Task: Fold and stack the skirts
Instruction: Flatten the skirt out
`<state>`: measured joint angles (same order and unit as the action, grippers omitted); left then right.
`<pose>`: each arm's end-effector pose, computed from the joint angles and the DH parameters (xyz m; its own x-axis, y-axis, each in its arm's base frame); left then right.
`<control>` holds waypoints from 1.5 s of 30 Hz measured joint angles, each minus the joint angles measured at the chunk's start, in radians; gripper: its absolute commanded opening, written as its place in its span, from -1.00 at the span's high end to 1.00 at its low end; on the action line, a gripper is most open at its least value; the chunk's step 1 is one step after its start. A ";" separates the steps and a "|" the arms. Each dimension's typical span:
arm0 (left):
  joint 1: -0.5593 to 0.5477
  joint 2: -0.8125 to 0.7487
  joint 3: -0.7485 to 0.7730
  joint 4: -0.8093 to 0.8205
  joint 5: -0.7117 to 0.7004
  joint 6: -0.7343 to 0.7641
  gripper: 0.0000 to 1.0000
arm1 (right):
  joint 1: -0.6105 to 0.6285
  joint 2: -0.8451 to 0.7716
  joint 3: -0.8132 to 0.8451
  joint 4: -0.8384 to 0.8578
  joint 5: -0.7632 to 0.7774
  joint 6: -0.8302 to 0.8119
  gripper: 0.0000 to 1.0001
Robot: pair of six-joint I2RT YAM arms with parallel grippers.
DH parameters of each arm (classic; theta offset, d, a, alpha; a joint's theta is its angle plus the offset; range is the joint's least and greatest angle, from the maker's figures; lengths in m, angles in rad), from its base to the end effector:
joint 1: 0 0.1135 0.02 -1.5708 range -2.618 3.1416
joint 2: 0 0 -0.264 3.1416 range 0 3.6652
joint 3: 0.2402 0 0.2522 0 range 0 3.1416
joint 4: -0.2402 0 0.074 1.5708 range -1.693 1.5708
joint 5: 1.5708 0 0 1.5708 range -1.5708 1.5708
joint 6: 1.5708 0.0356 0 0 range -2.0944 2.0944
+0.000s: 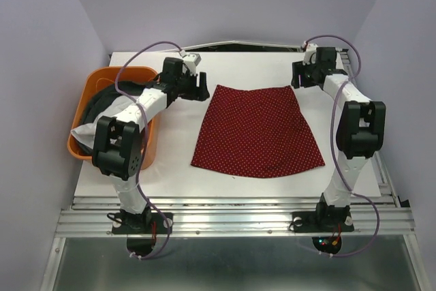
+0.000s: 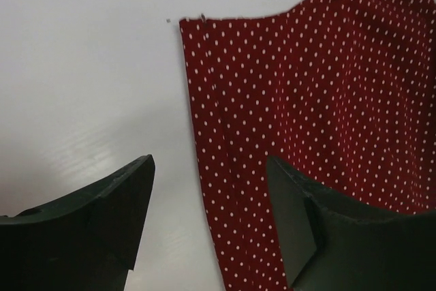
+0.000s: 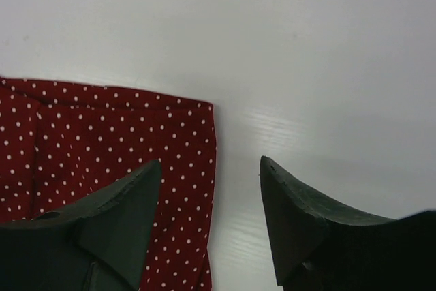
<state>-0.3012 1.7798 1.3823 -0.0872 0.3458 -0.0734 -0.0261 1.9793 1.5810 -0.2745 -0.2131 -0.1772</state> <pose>0.3965 -0.1358 0.2822 -0.4852 0.0785 -0.8709 0.5314 0.8174 -0.2224 0.4591 -0.0045 0.2483 -0.5886 -0.1570 -0.7931 -0.2474 0.9689 -0.0081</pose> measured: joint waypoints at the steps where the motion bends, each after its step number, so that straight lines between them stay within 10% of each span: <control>1: -0.001 -0.003 -0.032 -0.002 0.005 -0.003 -0.53 | 0.000 0.008 -0.005 -0.019 -0.010 -0.008 -0.30; 9: -0.008 0.042 -0.097 -0.037 0.022 0.033 -0.47 | -0.046 -0.002 -0.150 -0.161 -0.050 -0.071 -0.30; 16: -0.083 0.249 0.292 -0.053 0.024 0.197 -0.37 | -0.157 -0.077 -0.179 -0.227 -0.130 -0.092 -0.18; 25: -0.196 0.286 0.294 -0.002 0.059 0.225 -0.54 | -0.141 0.164 0.138 -0.205 -0.351 0.034 -0.08; 34: -0.225 0.282 0.148 -0.038 0.041 0.175 -0.52 | -0.095 0.399 0.315 -0.186 -0.402 0.135 0.99; 38: -0.180 0.266 0.141 -0.039 0.037 0.148 -0.52 | -0.084 0.465 0.407 -0.159 -0.420 0.213 0.99; 39: -0.164 0.259 0.141 -0.035 0.037 0.140 -0.53 | -0.083 0.484 0.428 -0.136 -0.423 0.237 0.99; 41: -0.138 0.252 0.141 -0.031 0.036 0.123 -0.53 | -0.082 0.509 0.454 -0.089 -0.426 0.288 -0.07; 42: -0.123 0.251 0.141 -0.026 0.035 0.116 -0.54 | -0.082 0.523 0.470 -0.069 -0.428 0.311 -0.29; 45: -0.093 0.251 0.141 -0.030 0.023 0.102 -0.55 | -0.081 0.564 0.560 -0.046 -0.441 0.363 -0.46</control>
<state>-0.3943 2.0312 1.5230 -0.1173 0.3691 0.0284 -0.1074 2.5431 2.1414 -0.3202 -0.6544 0.1856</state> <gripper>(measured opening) 0.768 0.679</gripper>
